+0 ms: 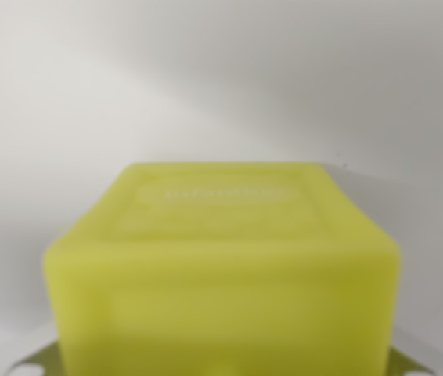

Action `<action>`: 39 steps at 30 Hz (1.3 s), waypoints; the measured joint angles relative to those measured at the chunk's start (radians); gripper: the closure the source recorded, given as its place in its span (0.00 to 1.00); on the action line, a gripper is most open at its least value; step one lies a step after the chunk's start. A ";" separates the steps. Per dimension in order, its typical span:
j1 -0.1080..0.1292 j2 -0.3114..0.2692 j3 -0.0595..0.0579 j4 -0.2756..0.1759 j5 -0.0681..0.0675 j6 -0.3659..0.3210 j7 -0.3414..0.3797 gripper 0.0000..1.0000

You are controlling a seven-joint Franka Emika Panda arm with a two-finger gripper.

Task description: Pick yellow cube

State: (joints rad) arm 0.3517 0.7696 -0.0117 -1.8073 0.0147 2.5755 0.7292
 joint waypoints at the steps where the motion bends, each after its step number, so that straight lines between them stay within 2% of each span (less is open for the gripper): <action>1: 0.000 0.000 0.000 0.000 0.000 0.000 0.000 1.00; 7: 0.000 -0.016 0.000 -0.006 0.000 -0.010 0.000 1.00; 39: 0.000 -0.182 0.000 -0.046 -0.004 -0.136 0.002 1.00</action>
State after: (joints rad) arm 0.3515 0.5880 -0.0116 -1.8536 0.0108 2.4398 0.7317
